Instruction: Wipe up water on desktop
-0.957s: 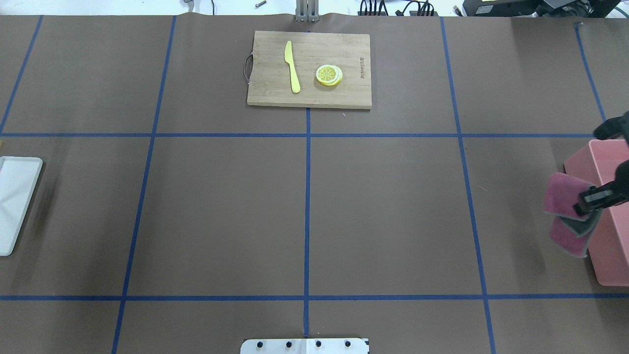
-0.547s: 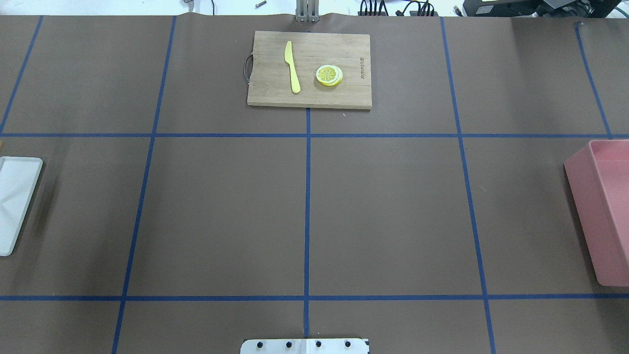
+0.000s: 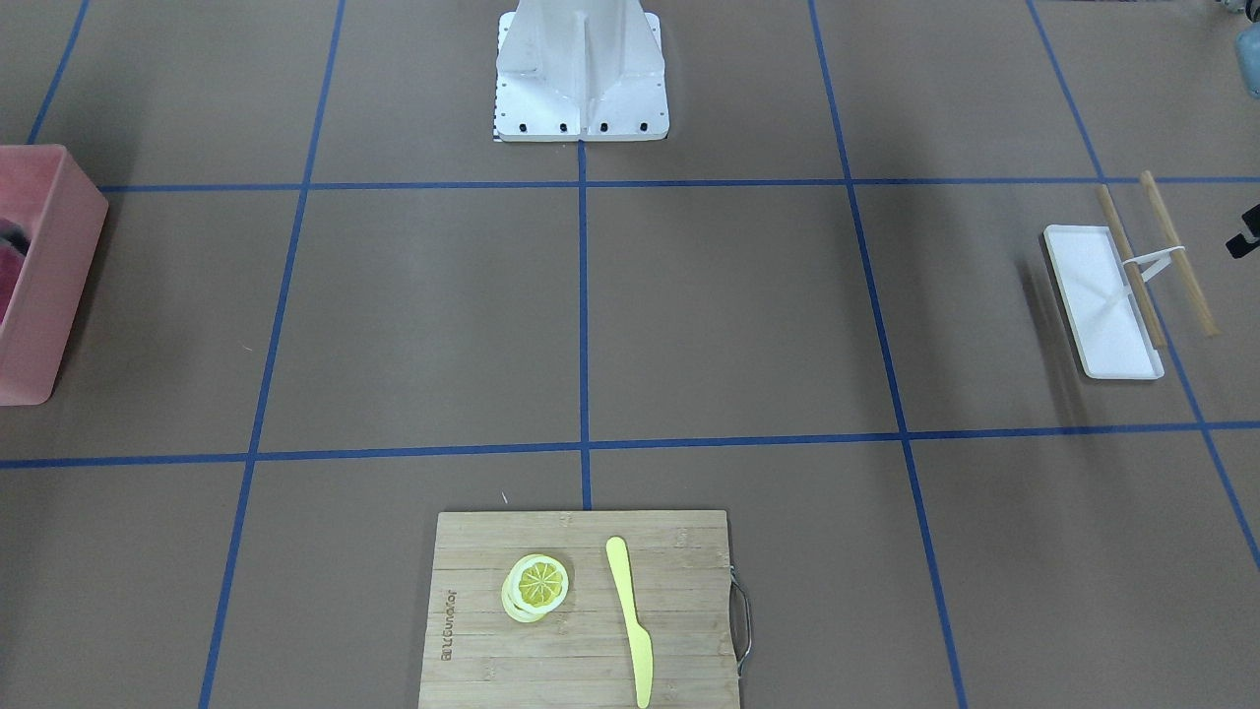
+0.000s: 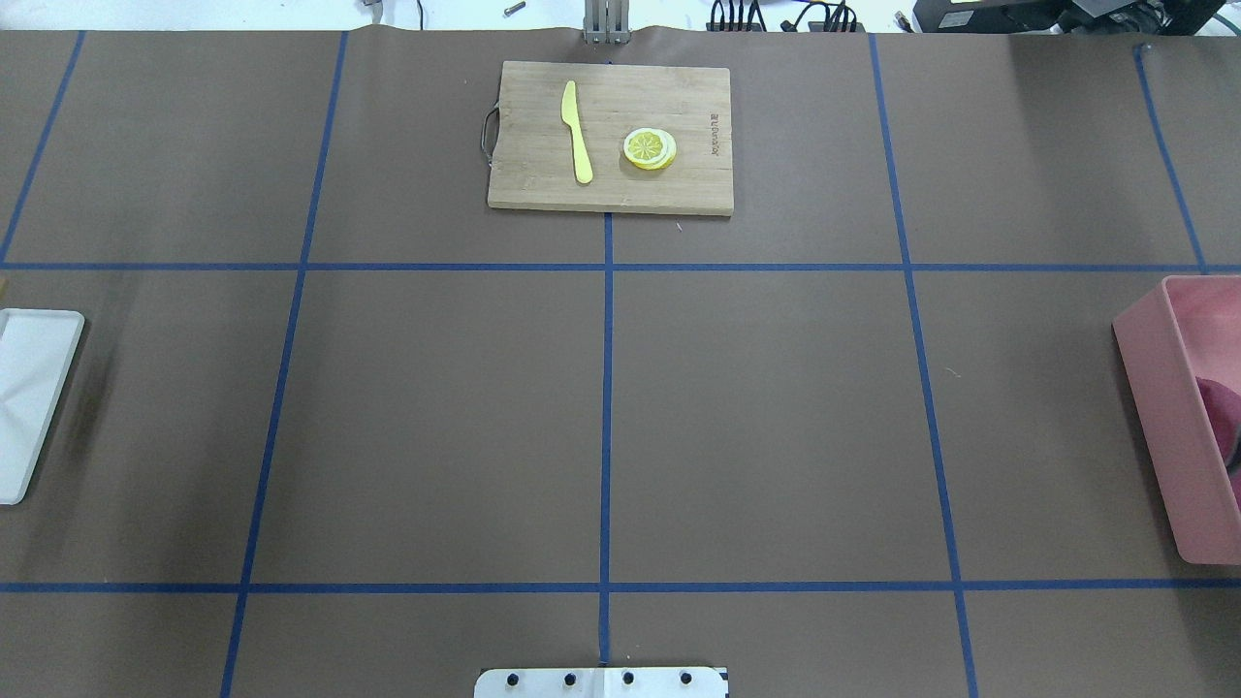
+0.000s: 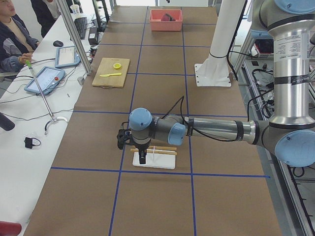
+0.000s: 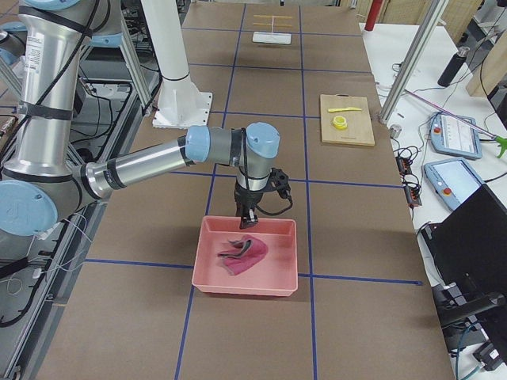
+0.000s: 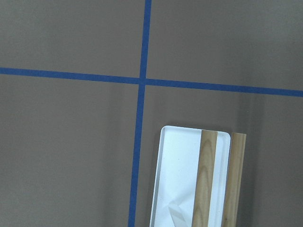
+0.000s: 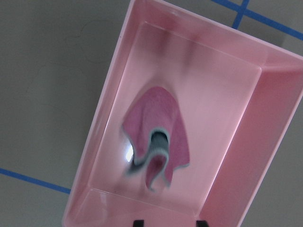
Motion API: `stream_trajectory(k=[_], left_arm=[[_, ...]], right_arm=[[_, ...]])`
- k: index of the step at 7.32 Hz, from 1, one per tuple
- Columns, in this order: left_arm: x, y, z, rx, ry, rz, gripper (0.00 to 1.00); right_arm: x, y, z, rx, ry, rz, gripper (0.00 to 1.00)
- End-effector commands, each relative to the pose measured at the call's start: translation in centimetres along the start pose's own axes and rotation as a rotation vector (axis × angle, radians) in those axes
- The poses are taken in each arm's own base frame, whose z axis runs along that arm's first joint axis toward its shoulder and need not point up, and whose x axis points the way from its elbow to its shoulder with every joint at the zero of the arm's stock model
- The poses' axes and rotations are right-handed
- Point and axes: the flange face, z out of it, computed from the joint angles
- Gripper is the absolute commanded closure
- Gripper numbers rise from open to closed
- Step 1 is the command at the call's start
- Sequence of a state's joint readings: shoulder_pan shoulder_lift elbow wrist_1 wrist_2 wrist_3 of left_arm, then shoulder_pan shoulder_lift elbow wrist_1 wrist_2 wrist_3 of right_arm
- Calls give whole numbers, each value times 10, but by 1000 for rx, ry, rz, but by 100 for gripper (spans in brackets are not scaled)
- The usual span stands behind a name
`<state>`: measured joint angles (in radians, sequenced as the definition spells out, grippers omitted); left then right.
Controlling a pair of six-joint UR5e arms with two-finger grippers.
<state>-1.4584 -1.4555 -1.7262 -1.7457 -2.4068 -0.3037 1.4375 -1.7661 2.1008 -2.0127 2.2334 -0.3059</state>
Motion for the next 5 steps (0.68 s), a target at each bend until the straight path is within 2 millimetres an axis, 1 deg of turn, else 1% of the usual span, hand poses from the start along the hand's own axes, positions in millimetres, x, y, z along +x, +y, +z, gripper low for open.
stream_trajectory(k=[1,3,5], left_arm=[[1,-1,1,-2,6,0,2],[5,-1,-5,11,2,20,2],[7,0,-6,12,5,16,2]], right_arm=[[6,2,6,-11,-12,20,0],[8,2,11,-16,-33,37,0],[5,4,8,12,-95,51,0]])
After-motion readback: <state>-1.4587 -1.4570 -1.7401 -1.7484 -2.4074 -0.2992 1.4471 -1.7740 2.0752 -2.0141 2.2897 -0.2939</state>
